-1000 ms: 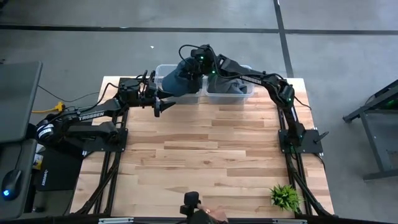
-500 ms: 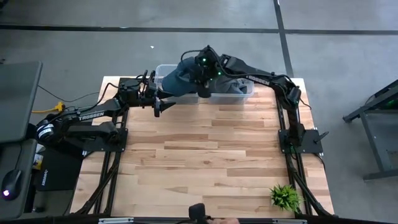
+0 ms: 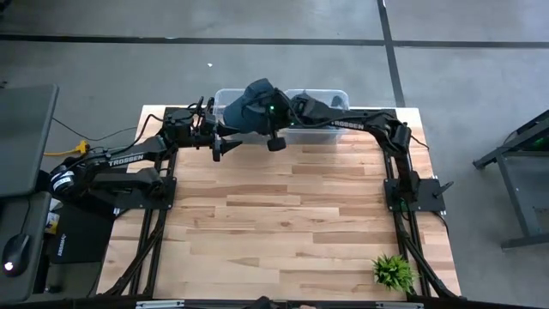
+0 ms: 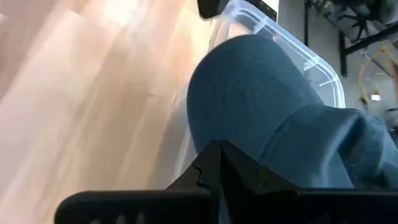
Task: Pick and place caps into container
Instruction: Put the blue cap into the left transparent container
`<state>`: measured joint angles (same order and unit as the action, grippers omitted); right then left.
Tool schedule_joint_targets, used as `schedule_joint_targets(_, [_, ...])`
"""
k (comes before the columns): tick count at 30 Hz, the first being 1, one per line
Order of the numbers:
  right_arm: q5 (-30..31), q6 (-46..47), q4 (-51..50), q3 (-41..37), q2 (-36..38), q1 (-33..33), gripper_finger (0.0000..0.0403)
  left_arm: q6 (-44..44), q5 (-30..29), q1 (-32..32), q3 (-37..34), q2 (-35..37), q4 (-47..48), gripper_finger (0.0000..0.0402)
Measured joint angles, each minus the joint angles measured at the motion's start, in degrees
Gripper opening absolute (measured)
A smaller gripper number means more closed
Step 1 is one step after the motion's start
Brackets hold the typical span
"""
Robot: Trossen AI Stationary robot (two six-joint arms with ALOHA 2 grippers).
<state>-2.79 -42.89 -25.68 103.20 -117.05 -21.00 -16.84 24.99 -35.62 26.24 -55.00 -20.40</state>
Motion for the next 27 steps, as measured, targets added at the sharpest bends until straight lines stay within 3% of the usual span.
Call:
schedule_joint_targets(13, [0.46, -0.06, 10.85, -1.84, -2.15, -1.89, 0.0000, -0.20, 0.09, 0.02, 0.00, 0.00, -0.02, 0.0286])
schedule_joint_targets(18, [-3.39, 2.98, 12.12, -1.84, -3.89, -2.01, 0.0000, -0.20, 0.09, 0.02, 0.02, 0.02, -0.04, 0.0286])
schedule_joint_targets(27, [-4.40, 5.21, 12.13, -0.94, -3.89, -1.72, 0.0000, -0.13, 0.07, 0.02, 0.02, 0.02, -0.02, 0.0286])
